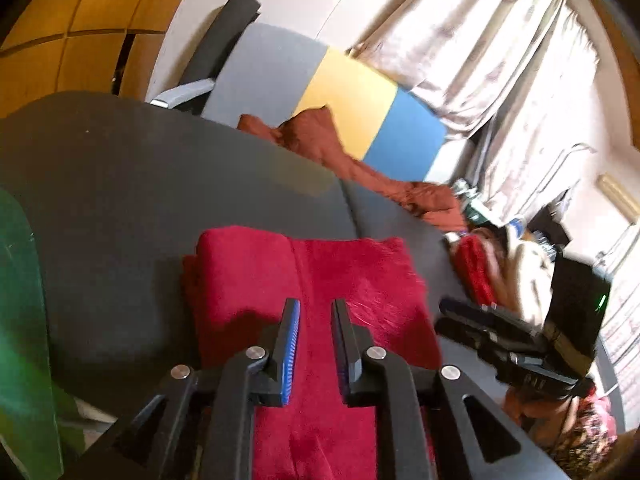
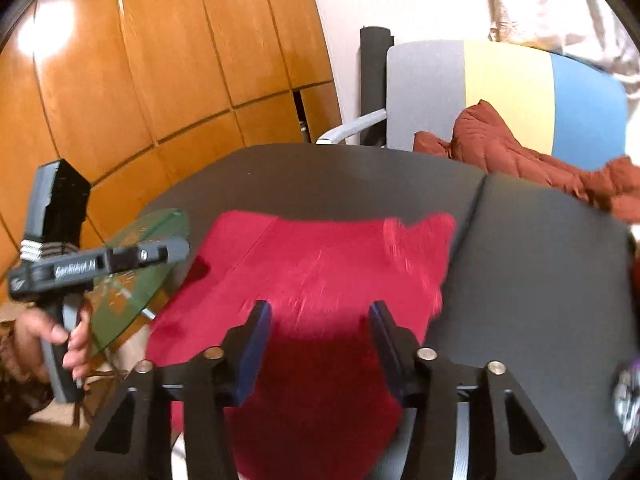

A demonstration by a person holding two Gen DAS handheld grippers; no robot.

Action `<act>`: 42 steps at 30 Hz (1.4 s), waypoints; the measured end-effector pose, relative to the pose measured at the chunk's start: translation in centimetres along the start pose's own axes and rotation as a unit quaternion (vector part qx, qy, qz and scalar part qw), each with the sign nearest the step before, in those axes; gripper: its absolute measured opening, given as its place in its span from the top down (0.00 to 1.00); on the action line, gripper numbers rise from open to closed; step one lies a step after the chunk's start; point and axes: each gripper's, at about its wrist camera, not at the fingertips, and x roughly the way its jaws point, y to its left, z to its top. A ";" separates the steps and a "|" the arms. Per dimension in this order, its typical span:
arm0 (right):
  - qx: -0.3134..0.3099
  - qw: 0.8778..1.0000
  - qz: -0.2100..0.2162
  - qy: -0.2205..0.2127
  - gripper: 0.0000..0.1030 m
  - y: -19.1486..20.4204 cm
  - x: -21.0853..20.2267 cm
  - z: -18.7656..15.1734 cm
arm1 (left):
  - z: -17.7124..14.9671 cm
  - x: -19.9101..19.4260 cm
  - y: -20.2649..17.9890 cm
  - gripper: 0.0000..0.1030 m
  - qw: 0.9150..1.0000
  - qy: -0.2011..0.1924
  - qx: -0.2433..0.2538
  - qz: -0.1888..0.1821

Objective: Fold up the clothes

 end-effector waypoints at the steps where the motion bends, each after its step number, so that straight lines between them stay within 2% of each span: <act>1: 0.003 1.000 -0.001 0.011 0.59 -0.3 1.5 0.9 | 0.1 1.1 0.1 0.85 1.000 0.007 0.005 0.015; 3: 0.002 1.000 -0.004 0.031 0.59 -0.9 4.1 2.2 | -0.4 2.8 0.6 0.85 0.999 0.019 0.019 0.036; 4: -0.003 0.999 -0.020 0.044 0.62 -1.2 5.3 2.5 | -0.7 3.7 0.8 0.85 0.998 0.024 0.026 0.045; 6: 0.003 0.998 -0.043 0.053 0.69 -2.3 6.5 2.2 | -1.3 4.8 1.3 0.94 0.997 0.026 0.038 0.055; 7: 0.019 0.998 -0.042 0.048 0.71 -3.1 6.6 2.0 | -1.4 4.9 1.7 0.98 0.998 0.024 0.033 0.049; 10: 0.058 0.997 -0.036 0.027 0.76 -5.0 6.8 1.1 | -1.5 5.3 3.4 0.98 0.999 0.023 0.006 0.024; 15: 0.045 0.998 -0.049 0.002 0.76 -4.6 6.8 0.3 | -2.0 5.7 2.5 0.98 0.999 0.005 0.038 0.034; 18: 0.053 0.998 -0.038 -0.001 0.75 -5.0 6.2 0.3 | -1.3 4.6 2.5 0.98 1.000 -0.001 0.007 0.014; 19: 0.068 0.997 -0.029 0.004 0.75 -5.3 5.7 0.5 | -1.1 4.0 2.7 0.94 1.000 -0.002 -0.011 0.001; 20: 0.088 0.996 -0.021 0.005 0.72 -5.7 4.9 0.6 | -0.9 3.4 3.1 0.81 0.999 -0.003 -0.032 -0.012; 21: 0.111 0.994 -0.013 0.003 0.65 -6.0 4.0 0.7 | -0.7 2.8 3.7 0.76 0.998 -0.004 -0.054 -0.023; 22: 0.134 0.991 -0.002 -0.008 0.45 -6.2 2.7 0.7 | -0.6 2.2 4.2 0.73 0.996 -0.005 -0.076 -0.035; 23: 0.147 0.989 0.001 -0.020 0.34 -6.2 1.3 0.5 | -0.4 1.6 4.8 0.67 0.994 -0.005 -0.098 -0.047; 24: 0.155 0.987 -0.005 -0.028 0.17 -6.3 0.1 0.2 | -0.4 1.2 5.4 0.62 0.992 -0.004 -0.119 -0.050; 25: 0.162 0.986 -0.007 -0.028 0.14 -6.3 -0.8 -0.3 | -0.5 1.1 6.2 0.58 0.989 0.000 -0.139 -0.050; 27: 0.179 0.984 0.005 -0.013 0.14 -6.6 -1.8 -1.5 | -0.9 0.9 7.8 0.55 0.982 0.009 -0.181 -0.050; 28: 0.193 0.981 0.020 0.001 0.14 -7.0 -2.0 -2.2 | -1.2 1.0 8.6 0.54 0.977 0.016 -0.202 -0.061; 30: 0.226 0.973 0.045 0.021 0.14 -7.5 -2.0 -3.5 | -1.7 1.7 9.4 0.48 0.968 0.038 -0.231 -0.085; 33: 0.270 0.959 0.084 0.037 0.14 -8.2 -1.4 -5.1 | -2.4 3.2 9.4 0.41 0.959 0.072 -0.241 -0.132; 35: 0.293 0.948 0.111 0.053 0.14 -8.4 -0.3 -5.9 | -2.7 4.2 9.0 0.33 0.960 0.094 -0.227 -0.133; 38: 0.326 0.933 0.143 0.052 0.14 -8.6 0.6 -6.7 | -2.9 4.4 7.9 0.33 0.971 0.092 -0.177 -0.129; 40: 0.326 0.933 0.145 0.057 0.14 -8.4 1.0 -6.5 | -2.8 4.6 7.5 0.33 0.974 0.095 -0.159 -0.128; 42: 0.312 0.938 0.139 0.063 0.14 -7.8 1.4 -6.2 | -3.0 4.8 7.6 0.32 0.974 0.091 -0.158 -0.134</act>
